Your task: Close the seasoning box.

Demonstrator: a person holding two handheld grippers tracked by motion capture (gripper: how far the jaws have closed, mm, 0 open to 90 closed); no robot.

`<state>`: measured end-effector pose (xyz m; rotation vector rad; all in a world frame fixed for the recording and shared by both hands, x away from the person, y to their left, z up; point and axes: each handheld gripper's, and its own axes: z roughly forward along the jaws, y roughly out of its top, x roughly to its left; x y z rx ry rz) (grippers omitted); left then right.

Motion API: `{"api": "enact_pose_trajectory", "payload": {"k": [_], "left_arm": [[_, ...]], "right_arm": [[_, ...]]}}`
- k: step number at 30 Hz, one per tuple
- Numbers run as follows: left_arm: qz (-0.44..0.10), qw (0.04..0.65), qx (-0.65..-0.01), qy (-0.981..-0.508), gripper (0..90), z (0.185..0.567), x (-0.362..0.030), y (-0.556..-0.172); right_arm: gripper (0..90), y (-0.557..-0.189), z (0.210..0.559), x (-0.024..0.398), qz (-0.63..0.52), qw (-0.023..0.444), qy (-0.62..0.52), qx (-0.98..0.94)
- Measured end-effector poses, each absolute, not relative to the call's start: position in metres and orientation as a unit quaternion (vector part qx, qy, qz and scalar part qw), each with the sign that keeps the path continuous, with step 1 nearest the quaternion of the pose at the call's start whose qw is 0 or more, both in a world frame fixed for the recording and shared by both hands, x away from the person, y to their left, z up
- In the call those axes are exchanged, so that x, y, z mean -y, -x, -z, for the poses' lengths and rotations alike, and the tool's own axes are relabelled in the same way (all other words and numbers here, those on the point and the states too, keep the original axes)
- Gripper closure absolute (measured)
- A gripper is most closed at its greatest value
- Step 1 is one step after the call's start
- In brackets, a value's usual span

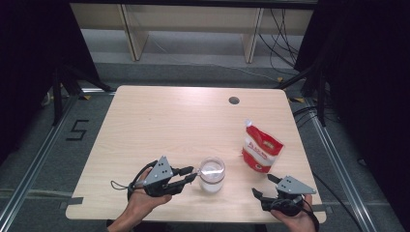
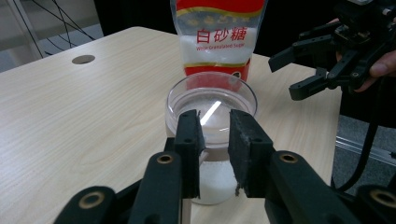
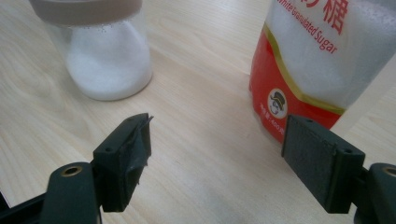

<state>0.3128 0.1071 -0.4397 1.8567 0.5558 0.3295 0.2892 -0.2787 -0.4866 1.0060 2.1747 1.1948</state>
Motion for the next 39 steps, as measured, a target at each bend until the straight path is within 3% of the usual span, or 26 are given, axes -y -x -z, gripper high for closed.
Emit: {"api": "enact_pose_trajectory", "payload": {"k": [20, 39], "left_arm": [[-0.123, 0.545, -0.258, -0.788, 53.8, 0.441, -0.130, -0.310], [-0.120, 0.529, -0.274, -0.794, 46.6, 0.447, -0.145, -0.307]], "right_arm": [[24.8, -0.289, 0.487, 0.279, -0.435, 0.216, -0.370, -0.792], [24.7, -0.290, 0.488, 0.280, -0.438, 0.217, -0.366, -0.792]]}}
